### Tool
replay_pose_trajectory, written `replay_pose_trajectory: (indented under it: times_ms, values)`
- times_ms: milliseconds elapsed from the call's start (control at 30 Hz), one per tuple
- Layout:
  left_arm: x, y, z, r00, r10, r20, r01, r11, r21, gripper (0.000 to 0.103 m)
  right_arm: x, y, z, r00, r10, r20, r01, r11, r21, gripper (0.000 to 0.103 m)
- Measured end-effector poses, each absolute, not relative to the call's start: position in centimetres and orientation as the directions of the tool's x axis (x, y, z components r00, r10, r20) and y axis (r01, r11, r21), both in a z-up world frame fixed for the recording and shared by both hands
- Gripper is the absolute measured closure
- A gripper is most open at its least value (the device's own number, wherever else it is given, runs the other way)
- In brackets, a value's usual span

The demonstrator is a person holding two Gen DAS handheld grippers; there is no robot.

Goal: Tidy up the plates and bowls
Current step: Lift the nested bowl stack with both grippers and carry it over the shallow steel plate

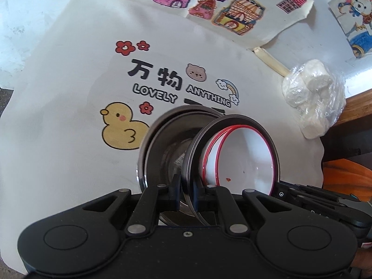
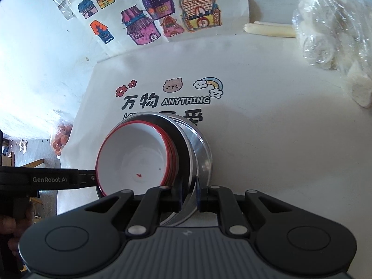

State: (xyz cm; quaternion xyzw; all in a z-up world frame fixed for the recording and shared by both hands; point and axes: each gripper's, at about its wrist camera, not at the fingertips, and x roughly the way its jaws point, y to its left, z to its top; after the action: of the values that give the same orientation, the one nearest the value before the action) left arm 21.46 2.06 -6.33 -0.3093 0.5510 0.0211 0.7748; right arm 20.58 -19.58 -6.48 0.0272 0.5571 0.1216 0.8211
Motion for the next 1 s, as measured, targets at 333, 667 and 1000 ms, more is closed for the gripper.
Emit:
replay_pose_trajectory:
  times_ms: [333, 667, 1000]
  values:
    - [22.0, 3.3, -7.0, 0.371, -0.303, -0.878, -0.394, 0.804, -0.444, 0.095, 21.8, -18.5, -7.7, 0.319, 0.239, -0.917, -0.168, 0.967, 0.194, 0.091]
    - [22.6, 3.7, -7.5, 0.351, -0.303, -0.886, -0.393, 0.811, -0.433, 0.095, 22.1, -18.3, -8.3, 0.298, 0.246, -0.922, -0.154, 0.966, 0.208, 0.091]
    - [23.1, 3.5, -7.8, 0.336, -0.306, -0.891, -0.394, 0.813, -0.428, 0.095, 22.5, -18.6, -8.7, 0.286, 0.244, -0.927, -0.132, 0.968, 0.214, 0.091]
